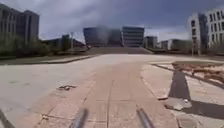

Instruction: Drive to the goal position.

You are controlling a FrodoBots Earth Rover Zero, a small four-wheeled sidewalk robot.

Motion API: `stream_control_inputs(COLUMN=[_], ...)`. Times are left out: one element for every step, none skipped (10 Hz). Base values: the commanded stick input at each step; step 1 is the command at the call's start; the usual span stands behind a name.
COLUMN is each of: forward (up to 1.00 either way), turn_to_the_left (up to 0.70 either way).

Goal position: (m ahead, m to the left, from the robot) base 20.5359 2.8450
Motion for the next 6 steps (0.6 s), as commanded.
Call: stream_control_inputs(forward=[1.0, 1.0, 1.0, 1.0, 1.0, 1.0], turn_to_the_left=[0.0, 0.0, 0.0, 0.0, 0.0, 0.0])
